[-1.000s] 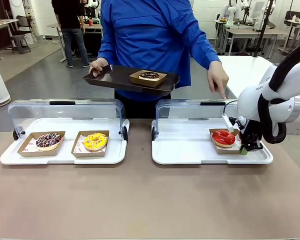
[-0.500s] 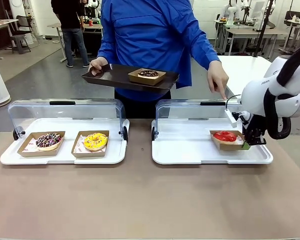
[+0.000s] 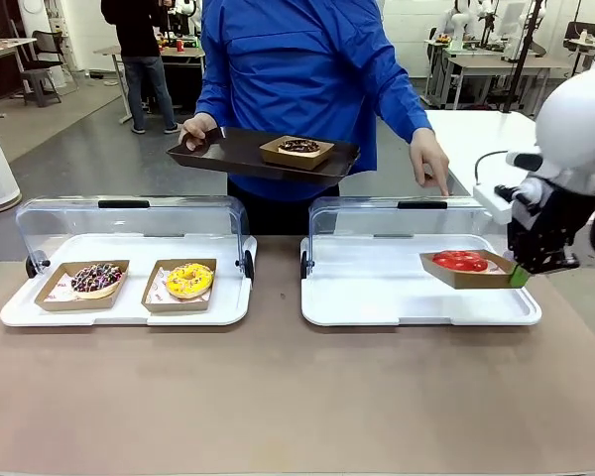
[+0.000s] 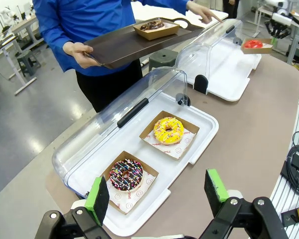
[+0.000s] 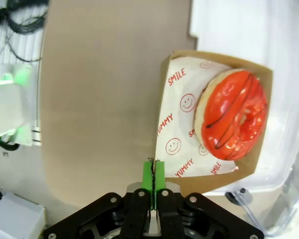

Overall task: Provide the desired donut to the person.
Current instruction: Pick up and lift the Paper togo box containing the Donut pointed at by the person.

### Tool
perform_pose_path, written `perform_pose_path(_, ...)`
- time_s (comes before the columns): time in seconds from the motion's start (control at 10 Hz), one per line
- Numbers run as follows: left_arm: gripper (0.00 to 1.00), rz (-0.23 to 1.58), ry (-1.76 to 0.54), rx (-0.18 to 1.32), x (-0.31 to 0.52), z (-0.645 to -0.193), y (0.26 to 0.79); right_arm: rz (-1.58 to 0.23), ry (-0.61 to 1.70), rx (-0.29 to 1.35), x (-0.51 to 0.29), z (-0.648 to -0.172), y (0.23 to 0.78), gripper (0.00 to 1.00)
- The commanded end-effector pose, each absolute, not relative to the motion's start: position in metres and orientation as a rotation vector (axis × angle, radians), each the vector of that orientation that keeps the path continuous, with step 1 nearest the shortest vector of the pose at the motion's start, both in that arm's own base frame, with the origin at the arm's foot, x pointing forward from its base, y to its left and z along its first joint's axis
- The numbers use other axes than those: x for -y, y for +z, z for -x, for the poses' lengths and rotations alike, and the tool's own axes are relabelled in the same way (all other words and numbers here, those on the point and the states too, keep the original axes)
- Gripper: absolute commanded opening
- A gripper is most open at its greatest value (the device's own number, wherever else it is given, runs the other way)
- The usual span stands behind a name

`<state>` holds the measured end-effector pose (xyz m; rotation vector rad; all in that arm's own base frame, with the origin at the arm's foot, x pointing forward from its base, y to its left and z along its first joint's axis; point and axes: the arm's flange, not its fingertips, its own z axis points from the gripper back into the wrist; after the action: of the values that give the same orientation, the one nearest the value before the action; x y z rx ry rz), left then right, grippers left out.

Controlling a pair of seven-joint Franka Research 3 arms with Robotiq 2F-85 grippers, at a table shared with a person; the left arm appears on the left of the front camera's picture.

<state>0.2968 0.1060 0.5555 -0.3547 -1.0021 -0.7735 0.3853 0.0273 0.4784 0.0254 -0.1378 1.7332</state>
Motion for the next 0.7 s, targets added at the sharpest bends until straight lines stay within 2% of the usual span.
perform_pose_path(0.0, 1.00, 0.366, -0.773, 1.004, -0.106, -0.296, 0.556, 0.021, 1.751, 0.230, -0.036, -0.346, 0.512, 0.00)
perform_pose_path(0.4, 1.00, 0.366, -0.773, 1.004, -0.106, -0.296, 0.556, 0.199, 1.763, 0.508, -0.052, -0.293, 0.533, 0.00)
perform_pose_path(0.5, 1.00, 0.366, -0.773, 1.004, -0.106, -0.296, 0.556, 0.266, 1.768, 0.513, -0.056, -0.281, 0.519, 0.00)
perform_pose_path(0.6, 1.00, 0.366, -0.773, 1.004, -0.106, -0.296, 0.556, 0.167, 1.753, 0.409, -0.049, -0.302, 0.556, 0.00)
